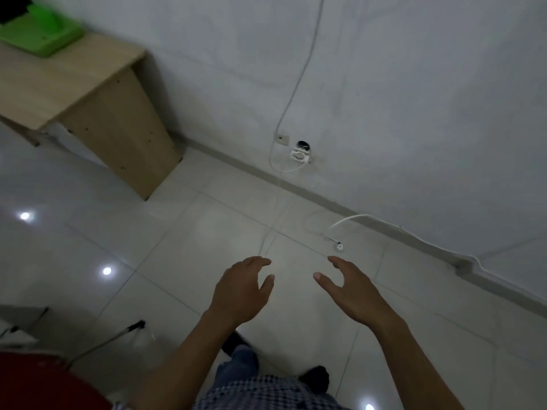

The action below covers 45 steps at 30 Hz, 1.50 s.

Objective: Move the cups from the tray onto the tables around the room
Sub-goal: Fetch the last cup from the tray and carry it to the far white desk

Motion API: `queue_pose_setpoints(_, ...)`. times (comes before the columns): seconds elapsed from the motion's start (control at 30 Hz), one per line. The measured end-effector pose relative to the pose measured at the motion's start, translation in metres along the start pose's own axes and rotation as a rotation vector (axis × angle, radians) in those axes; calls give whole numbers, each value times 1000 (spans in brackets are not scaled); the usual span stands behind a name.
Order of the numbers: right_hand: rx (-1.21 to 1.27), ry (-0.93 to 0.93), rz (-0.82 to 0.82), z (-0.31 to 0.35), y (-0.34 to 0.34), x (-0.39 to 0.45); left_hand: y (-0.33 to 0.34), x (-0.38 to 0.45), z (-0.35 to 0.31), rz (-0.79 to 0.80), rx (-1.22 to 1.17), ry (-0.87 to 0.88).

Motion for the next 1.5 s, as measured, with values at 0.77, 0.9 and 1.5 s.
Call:
queue_pose_setpoints(0.77,-346,-321,247,335,202,63,-191,-44,269,-329,-146,-361)
queue_pose_setpoints(0.9,-373,-361,284,386,233,89,-218,-39,309,-354,-137,-404)
queue_pose_setpoints(1.5,-444,-448,383,635,328,210,-379,48,490,-358,-114,-507)
Point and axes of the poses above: each hand's wrist, its own x-axis towards the middle knuckle, its own y-axis out of the palm, z = x × y, the point moved 7 cm from there along x, towards the middle knuckle, and after that the axes turned 14 degrees about y, right-handed, at the moved point
